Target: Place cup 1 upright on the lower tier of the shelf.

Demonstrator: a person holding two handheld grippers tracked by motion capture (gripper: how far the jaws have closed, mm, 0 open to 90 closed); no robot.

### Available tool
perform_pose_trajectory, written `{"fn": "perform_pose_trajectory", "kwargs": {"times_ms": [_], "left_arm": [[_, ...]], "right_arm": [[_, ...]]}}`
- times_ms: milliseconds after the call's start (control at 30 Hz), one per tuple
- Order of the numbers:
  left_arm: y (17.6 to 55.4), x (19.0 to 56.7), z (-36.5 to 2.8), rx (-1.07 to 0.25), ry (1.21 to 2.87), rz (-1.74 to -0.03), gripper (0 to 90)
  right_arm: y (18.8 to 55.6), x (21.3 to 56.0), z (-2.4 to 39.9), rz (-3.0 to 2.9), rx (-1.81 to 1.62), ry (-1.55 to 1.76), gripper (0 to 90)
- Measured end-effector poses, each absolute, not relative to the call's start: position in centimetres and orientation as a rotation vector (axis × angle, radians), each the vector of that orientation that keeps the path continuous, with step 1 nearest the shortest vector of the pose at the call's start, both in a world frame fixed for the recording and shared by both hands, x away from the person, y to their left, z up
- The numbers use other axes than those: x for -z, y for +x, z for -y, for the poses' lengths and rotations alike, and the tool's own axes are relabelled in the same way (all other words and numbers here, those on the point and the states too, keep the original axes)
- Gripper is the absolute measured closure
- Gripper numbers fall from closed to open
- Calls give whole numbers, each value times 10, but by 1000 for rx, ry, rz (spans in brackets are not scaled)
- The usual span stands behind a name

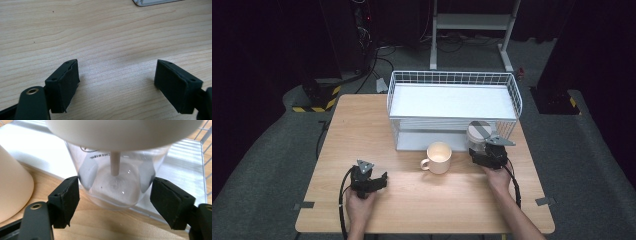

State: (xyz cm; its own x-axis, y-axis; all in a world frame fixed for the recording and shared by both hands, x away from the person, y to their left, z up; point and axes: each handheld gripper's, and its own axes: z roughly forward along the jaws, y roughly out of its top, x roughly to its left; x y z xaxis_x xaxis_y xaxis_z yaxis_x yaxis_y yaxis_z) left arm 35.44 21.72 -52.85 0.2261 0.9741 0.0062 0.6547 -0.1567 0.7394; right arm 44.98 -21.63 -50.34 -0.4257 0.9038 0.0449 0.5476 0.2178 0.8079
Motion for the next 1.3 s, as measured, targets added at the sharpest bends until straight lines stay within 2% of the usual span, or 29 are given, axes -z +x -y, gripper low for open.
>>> {"fn": "perform_pose_trajectory", "kwargs": {"times_ms": [200, 400, 700, 867, 1300], "left_arm": [[354, 528, -217, -668, 1893, -1497, 204], [354, 528, -218, -666, 1893, -1496, 205], [355, 528, -218, -670, 1894, -1495, 206], [355, 528, -218, -669, 1894, -1495, 206], [355, 528, -218, -669, 1894, -1495, 205]], "right_arm": [[450, 504, 219, -2068, -1098, 1344, 262], [453, 505, 218, -2040, -1085, 1351, 345], [461, 506, 211, -2038, -1054, 1389, 363], [466, 501, 207, -1996, -1046, 1381, 450], [479, 503, 199, -1978, -1002, 1432, 481]]}}
